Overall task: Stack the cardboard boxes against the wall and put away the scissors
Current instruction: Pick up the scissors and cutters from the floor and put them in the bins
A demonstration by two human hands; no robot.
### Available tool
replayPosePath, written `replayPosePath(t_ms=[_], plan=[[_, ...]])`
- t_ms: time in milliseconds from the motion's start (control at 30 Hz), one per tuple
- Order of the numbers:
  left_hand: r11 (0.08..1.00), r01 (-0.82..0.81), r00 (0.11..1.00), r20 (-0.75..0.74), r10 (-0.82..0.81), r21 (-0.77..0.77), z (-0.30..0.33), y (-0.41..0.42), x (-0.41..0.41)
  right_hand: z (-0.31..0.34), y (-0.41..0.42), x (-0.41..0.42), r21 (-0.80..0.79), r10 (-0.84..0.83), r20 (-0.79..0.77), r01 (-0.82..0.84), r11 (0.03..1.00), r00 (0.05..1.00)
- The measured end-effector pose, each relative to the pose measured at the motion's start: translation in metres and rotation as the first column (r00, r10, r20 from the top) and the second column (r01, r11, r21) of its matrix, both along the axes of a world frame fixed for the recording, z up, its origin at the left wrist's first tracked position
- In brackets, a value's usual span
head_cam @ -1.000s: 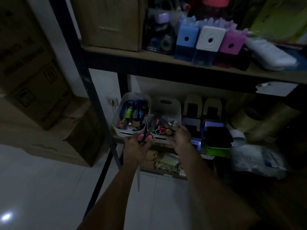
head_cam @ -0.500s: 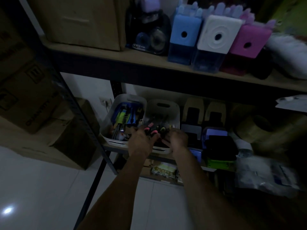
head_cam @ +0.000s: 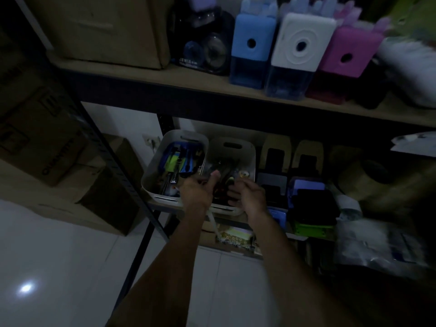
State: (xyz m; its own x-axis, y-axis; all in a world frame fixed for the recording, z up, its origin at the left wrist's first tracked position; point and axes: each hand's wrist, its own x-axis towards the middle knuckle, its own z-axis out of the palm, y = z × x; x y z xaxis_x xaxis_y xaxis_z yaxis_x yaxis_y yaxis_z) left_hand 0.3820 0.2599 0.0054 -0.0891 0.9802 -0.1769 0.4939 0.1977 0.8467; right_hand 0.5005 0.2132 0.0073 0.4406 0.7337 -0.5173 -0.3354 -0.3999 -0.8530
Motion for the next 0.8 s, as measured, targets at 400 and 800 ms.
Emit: replayPosePath(t_ms=[400, 800], plan=[[0.993, -0.106, 0.979, 0.168, 0.112, -0.044, 0.018, -0.015, -0.024, 0.022, -0.012, 0.010, -0.174, 0.712, 0.134, -0.691, 0.702, 0.690], [0.993, 0.040, 0.909, 0.417, 0.011, -0.115, -0.015, -0.020, -0.025, -0.023, 0.025, 0.046, -0.122, 0.347, 0.681, -0.367, 0.922, 0.645]])
